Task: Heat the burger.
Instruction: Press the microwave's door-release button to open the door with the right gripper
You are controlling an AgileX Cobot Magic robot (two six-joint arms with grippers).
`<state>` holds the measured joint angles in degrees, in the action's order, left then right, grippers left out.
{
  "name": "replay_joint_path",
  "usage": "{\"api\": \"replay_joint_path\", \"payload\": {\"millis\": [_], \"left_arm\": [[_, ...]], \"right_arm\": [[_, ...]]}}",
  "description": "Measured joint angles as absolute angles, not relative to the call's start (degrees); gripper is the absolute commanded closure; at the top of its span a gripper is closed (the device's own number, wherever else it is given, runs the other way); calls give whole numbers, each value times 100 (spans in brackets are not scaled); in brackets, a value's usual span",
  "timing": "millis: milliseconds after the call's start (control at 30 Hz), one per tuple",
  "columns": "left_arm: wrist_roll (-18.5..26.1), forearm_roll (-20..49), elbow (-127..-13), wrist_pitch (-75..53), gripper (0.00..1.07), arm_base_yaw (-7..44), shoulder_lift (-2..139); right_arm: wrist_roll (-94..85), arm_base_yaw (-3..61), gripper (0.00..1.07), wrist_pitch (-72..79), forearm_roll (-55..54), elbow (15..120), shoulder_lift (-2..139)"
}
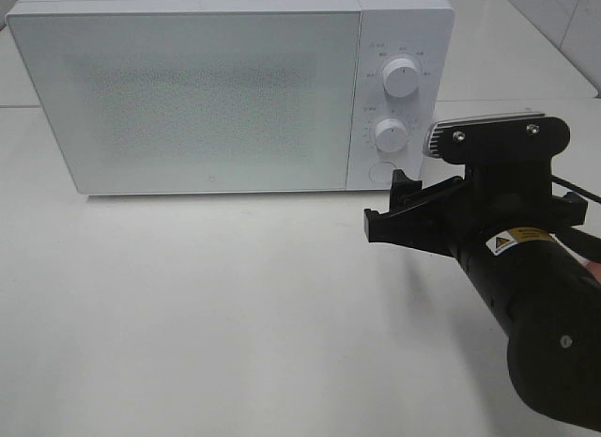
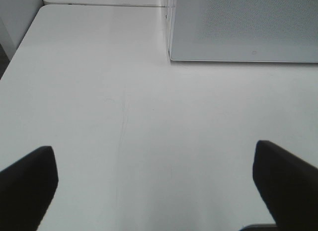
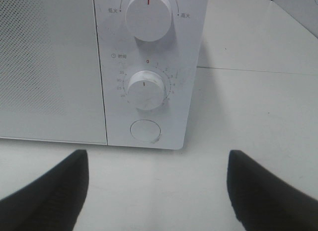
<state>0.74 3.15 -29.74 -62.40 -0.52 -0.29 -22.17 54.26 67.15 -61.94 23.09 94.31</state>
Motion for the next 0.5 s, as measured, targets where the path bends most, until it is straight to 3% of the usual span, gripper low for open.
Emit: {"api": "replay_joint_path", "payload": {"millis": [167, 467, 500], "left_arm": [[74, 315, -2974, -6240, 7, -52, -29], [74, 315, -2974, -6240, 7, -52, -29], [74, 315, -2974, -6240, 7, -52, -29]], "right_arm": [[-2114, 5426, 35, 6692, -6194, 2309, 9431], [647, 5426, 64, 6612, -6194, 2309, 9431], [1518, 5426, 73, 6612, -6194, 2309, 9431]]}}
